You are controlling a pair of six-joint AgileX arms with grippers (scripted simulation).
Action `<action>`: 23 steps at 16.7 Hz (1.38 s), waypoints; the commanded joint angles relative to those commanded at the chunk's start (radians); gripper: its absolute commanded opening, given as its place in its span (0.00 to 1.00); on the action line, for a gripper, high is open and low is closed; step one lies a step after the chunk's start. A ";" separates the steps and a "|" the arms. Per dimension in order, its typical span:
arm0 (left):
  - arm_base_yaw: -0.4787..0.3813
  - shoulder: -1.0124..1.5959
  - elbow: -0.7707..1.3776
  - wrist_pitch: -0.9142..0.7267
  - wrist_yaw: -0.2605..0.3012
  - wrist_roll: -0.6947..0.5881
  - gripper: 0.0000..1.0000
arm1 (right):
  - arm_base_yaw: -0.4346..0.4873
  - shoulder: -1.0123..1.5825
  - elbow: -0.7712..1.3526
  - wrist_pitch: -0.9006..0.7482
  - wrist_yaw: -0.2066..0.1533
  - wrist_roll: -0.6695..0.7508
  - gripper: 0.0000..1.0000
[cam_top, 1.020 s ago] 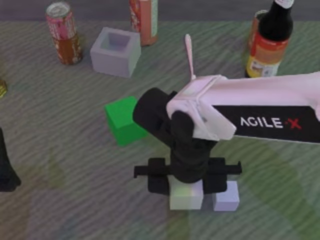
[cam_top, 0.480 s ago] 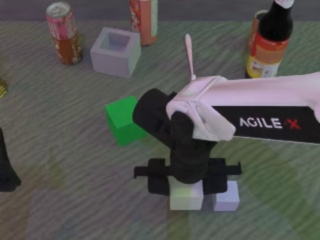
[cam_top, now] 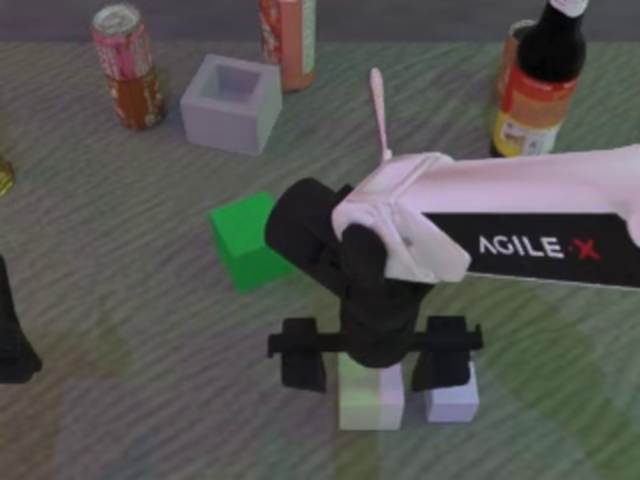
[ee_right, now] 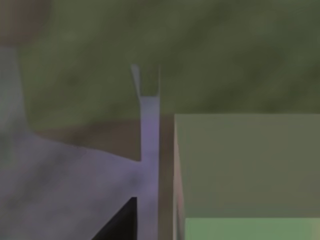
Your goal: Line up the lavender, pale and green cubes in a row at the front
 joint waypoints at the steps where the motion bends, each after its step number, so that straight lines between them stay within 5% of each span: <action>1: 0.000 0.000 0.000 0.000 0.000 0.000 1.00 | 0.000 0.000 0.000 0.000 0.000 0.000 1.00; 9: 0.000 0.000 0.000 0.000 0.000 0.000 1.00 | -0.001 -0.006 0.015 -0.017 0.000 0.002 1.00; 16: 0.000 0.000 0.000 0.000 0.000 0.000 1.00 | 0.009 -0.083 0.159 -0.244 -0.001 0.000 1.00; 23: -0.013 0.028 0.029 -0.028 0.006 0.010 1.00 | -0.008 -0.109 0.141 -0.234 0.009 -0.012 1.00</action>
